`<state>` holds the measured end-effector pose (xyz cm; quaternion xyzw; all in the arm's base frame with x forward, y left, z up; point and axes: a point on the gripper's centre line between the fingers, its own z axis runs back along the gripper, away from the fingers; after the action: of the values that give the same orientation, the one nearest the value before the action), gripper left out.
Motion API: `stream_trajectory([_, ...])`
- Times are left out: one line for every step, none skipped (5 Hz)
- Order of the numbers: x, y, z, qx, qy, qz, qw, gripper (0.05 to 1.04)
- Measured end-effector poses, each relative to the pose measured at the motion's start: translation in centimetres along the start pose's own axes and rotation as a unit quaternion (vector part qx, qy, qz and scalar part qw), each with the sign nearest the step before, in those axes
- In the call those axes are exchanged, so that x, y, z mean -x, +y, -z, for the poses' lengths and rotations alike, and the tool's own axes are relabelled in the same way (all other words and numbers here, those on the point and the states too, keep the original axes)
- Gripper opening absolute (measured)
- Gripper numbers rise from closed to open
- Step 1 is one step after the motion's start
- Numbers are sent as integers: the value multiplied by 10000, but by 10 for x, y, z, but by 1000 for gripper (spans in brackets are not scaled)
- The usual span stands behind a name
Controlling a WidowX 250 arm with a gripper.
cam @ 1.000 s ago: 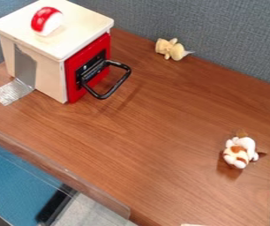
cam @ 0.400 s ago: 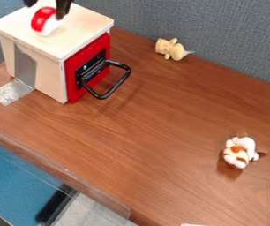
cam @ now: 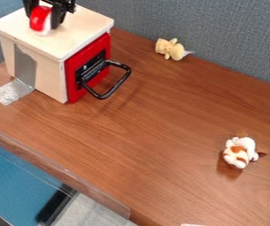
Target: Put the nigirizushi on the bottom middle of the table
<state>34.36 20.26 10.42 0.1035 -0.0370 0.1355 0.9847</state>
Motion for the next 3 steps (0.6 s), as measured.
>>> stream_trajectory([3,-4,-11,227,-34,-58,9997,583])
stream_trajectory([10,-6,-36,289,-236,-132,9992,583])
stream_trajectory([35,-30,-55,421,-345,108,9985,583])
